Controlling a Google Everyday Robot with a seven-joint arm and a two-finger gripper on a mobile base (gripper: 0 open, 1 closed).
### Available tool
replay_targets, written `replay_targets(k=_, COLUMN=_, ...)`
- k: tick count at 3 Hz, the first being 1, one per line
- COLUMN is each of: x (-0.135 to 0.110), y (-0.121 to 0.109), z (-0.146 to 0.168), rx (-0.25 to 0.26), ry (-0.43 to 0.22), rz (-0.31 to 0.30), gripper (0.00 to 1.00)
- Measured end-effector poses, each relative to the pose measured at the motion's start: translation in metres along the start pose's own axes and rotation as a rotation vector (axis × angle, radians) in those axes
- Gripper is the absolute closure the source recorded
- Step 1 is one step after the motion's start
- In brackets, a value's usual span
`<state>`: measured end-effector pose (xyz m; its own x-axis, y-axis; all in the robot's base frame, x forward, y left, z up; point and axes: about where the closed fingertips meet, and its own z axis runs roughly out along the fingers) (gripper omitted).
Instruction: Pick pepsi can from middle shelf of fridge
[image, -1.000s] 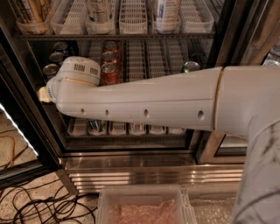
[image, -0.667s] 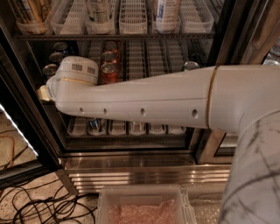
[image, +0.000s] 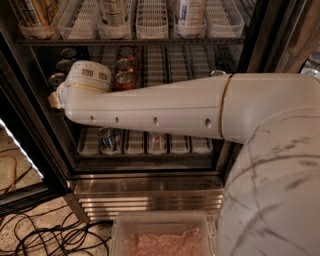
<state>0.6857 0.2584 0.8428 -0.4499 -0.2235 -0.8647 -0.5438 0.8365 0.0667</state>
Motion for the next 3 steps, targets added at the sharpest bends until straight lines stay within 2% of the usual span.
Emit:
replay_targets(k=1, x=-0.011, y=-0.004, z=0.011, rx=0.004, ry=-0.016, rz=-0.002, gripper=0.26)
replay_targets(k=3, x=-0.029, y=0.012, z=0.023, rx=-0.009, ry=-0.028, rz=-0.009, gripper=0.27)
